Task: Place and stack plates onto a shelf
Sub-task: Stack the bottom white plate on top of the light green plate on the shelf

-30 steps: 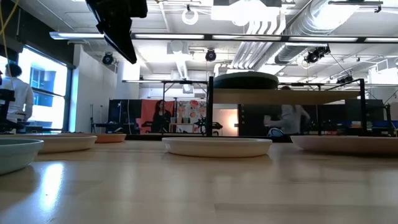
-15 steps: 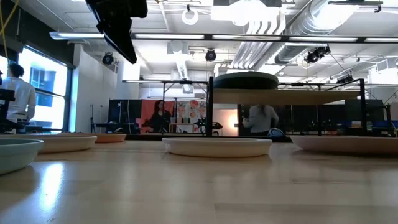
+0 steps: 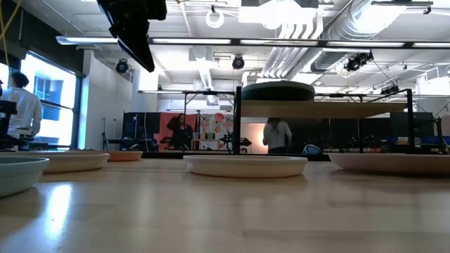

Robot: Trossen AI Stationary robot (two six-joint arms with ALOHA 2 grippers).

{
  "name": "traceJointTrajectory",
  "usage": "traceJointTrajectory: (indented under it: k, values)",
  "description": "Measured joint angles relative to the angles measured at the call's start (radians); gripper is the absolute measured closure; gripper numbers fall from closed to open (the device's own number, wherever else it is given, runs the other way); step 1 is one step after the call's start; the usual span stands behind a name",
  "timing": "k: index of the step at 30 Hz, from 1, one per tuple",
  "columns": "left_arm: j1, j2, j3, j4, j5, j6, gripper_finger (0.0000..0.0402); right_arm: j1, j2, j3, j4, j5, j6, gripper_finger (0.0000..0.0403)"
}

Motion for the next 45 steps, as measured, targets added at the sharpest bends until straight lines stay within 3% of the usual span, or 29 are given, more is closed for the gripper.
traceJointTrajectory:
  k: [7, 21, 25, 30, 34, 39, 45]
  values:
    - [0.000, 0.000, 0.000, 0.000, 0.000, 0.000, 0.0296, 0.000, 0.005, -0.121, 0.021, -0.084, 0.000, 0.0286]
    - [0.001, 0.000, 0.000, 0.000, -0.003, 0.017, 0.0296, 0.000, 0.005, -0.237, 0.120, -0.130, 0.000, 0.0291]
    - [0.001, 0.000, 0.000, 0.002, -0.003, 0.019, 0.0296, 0.000, 0.005, -0.241, 0.137, -0.139, -0.002, 0.0323]
    - [0.001, 0.000, 0.000, 0.002, -0.004, 0.021, 0.0296, -0.002, 0.005, -0.241, 0.147, -0.147, -0.020, 0.0391]
    - [0.001, 0.000, 0.000, 0.002, -0.004, 0.021, 0.0296, -0.008, 0.003, -0.241, 0.156, -0.159, -0.028, 0.0393]
    - [0.001, 0.000, 0.000, 0.002, -0.004, 0.020, 0.0296, -0.017, -0.035, -0.241, 0.173, -0.117, -0.022, 0.0400]
    - [0.001, 0.000, 0.000, 0.003, -0.004, 0.018, 0.0296, -0.023, -0.123, -0.241, 0.169, 0.038, 0.028, 0.0402]
